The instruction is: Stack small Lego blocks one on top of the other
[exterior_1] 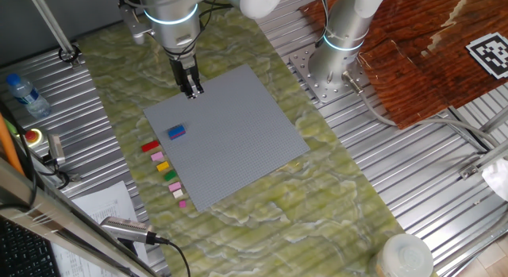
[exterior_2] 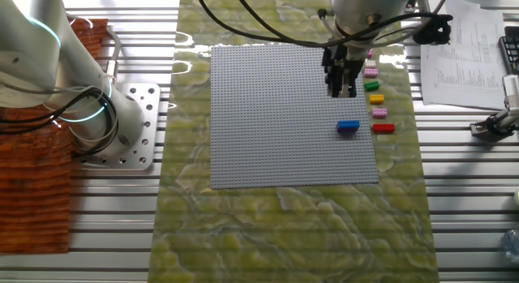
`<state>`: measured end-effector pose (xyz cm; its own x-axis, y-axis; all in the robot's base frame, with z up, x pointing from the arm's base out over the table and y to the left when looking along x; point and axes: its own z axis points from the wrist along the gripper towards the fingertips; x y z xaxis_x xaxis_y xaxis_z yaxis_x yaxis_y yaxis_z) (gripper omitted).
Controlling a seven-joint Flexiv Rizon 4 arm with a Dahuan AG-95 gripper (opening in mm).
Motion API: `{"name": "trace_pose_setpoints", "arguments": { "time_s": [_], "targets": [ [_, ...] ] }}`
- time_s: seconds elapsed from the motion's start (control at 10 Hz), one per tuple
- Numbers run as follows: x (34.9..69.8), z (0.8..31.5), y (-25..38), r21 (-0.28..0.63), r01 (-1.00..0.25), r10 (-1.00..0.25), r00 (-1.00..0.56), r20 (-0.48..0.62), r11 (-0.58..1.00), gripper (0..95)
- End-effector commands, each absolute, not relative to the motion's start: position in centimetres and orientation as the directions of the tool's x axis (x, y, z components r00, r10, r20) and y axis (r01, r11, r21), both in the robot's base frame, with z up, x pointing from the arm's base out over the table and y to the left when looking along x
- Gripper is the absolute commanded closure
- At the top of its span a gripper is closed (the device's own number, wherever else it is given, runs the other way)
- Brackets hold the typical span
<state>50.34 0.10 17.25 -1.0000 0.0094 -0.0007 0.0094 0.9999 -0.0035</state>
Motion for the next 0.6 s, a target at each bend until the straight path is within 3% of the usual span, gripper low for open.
{"name": "trace_pose_setpoints", "arguments": {
  "time_s": [0.1, 0.6],
  "targets": [
    [50.42, 17.22, 0.12, -0.003, 0.008, 0.008, -1.0, 0.0, 1.0, 95.0],
    [50.58, 17.22, 0.13, -0.003, 0.01, 0.01, -1.0, 0.0, 1.0, 95.0]
  ]
}}
